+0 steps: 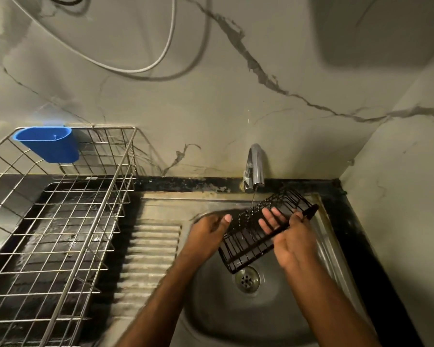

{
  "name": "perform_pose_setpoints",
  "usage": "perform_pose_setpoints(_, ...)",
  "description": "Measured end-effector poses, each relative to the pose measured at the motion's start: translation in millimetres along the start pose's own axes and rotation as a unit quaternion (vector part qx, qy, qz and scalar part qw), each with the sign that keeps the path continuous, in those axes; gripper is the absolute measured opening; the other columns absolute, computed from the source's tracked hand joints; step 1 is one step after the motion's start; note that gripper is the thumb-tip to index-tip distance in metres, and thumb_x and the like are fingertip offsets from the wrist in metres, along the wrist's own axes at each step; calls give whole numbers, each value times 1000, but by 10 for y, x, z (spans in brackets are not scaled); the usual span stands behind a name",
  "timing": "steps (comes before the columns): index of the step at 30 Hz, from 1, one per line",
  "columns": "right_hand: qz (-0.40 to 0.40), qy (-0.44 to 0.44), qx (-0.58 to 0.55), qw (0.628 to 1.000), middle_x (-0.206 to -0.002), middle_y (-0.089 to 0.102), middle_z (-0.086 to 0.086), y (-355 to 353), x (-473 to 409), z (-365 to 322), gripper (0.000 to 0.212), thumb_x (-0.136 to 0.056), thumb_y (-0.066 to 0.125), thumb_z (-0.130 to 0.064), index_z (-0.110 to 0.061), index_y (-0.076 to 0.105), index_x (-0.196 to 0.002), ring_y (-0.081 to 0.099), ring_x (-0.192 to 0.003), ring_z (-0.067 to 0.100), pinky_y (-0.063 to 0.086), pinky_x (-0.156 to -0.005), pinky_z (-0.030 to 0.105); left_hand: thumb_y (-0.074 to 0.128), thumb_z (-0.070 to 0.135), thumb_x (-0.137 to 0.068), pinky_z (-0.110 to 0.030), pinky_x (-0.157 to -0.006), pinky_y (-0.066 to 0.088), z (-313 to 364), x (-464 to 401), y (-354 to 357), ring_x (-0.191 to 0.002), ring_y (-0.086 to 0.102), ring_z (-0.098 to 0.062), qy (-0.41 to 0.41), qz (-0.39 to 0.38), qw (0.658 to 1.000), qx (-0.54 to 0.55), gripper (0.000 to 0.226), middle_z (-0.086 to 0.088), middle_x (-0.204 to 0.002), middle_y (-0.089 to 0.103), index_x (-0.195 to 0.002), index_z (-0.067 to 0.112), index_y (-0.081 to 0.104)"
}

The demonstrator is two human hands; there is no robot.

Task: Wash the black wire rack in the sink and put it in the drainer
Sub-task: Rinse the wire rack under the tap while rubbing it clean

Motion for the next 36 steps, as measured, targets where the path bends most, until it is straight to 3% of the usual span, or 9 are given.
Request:
perform_pose_setpoints(6, 47, -7, -73, 996, -125, 59, 16, 198, -30, 0, 43, -108, 30, -19, -27, 25, -150, 71, -97, 33, 52, -93, 56, 38, 65, -100, -30, -97, 45, -109, 130, 4, -105, 59, -11, -128, 99, 980, 117, 60, 5, -115, 64, -128, 18, 63)
perform_pose_setpoints(9, 55, -4, -88, 995, -124, 61, 13, 193, -26, 55, 46, -108, 26, -15, -28, 23, -152, 70, -102, 31, 53, -93, 53, 41, 97, -71, -47, -105, 51, -161, 132, 65, -115, 66, -20, -144, 87, 960, 222, 96, -2, -124, 72, -127, 24, 68)
perform_pose_setpoints(13, 34, 0, -95, 995, -125, 63, 13, 153, -98, 81, 40, -107, 27, -17, -21, 30, -147, 68, -106, 30, 54, -85, 52, 51, 63, -96, -39, -95, 56, -30, 96, -19, -98, 72, -17, -134, 104, 948, 271, 43, 3, -94, 76, -93, 24, 69)
perform_pose_setpoints(15, 27, 0, -92, 995, -125, 65, 12, 115, -120, 89, 38, -107, 30, -22, -19, 36, -144, 70, -105, 28, 55, -83, 52, 62, 61, -92, -41, -98, 56, 5, 65, 9, -101, 73, -17, -117, 67, 955, 265, 46, 0, -100, 78, -105, 18, 72)
perform_pose_setpoints(18, 24, -7, -107, 994, -123, 65, 12, 56, -111, 37, 34, -107, 34, -24, -18, 43, -139, 69, -106, 26, 54, -89, 52, 74, 32, -93, -40, -98, 57, 40, 50, 118, -102, 73, -15, -75, 30, 972, 223, 31, -3, -108, 78, -116, 12, 70)
perform_pose_setpoints(24, -34, -14, -115, 993, -126, 66, 11, -66, -31, -75, 26, -101, 50, -18, -10, 56, -125, 67, -112, 23, 49, -101, 43, 69, 21, -96, -6, -66, 48, 75, -16, 292, -81, 66, 4, -68, -15, 970, 233, 14, 13, -93, 71, -110, 20, 68)
perform_pose_setpoints(28, -67, -14, -95, 993, -118, 64, 5, -105, 28, -96, 31, -93, 60, -12, -19, 60, -123, 64, -108, 18, 56, -89, 37, 65, 19, -98, -9, -60, 48, 131, -69, 335, -68, 66, 6, -75, -23, 964, 255, 17, 8, -87, 71, -113, 12, 69)
perform_pose_setpoints(32, -115, 40, -12, 993, -132, 60, 3, -40, 58, 4, 48, -92, 57, -12, -28, 52, -137, 58, -120, 29, 50, -90, 46, 61, 6, -98, -20, -77, 56, 189, -130, 355, -97, 74, -16, -77, -19, 952, 297, 17, -3, -104, 77, -111, 15, 69)
perform_pose_setpoints(36, -151, 43, -42, 987, -132, 63, 13, 42, 60, 58, 49, -100, 44, 0, -26, 44, -141, 66, -112, 33, 60, -81, 42, 60, 9, -99, -23, -82, 57, 320, -196, 366, -100, 74, -18, -69, -36, 956, 282, 21, -5, -108, 78, -118, 11, 70)
Point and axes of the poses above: each hand's wrist, its own x-axis away from the middle knuckle, its own y-axis out of the palm, z = x × y, the point moved 3 cm from there along -x, towards the middle knuckle
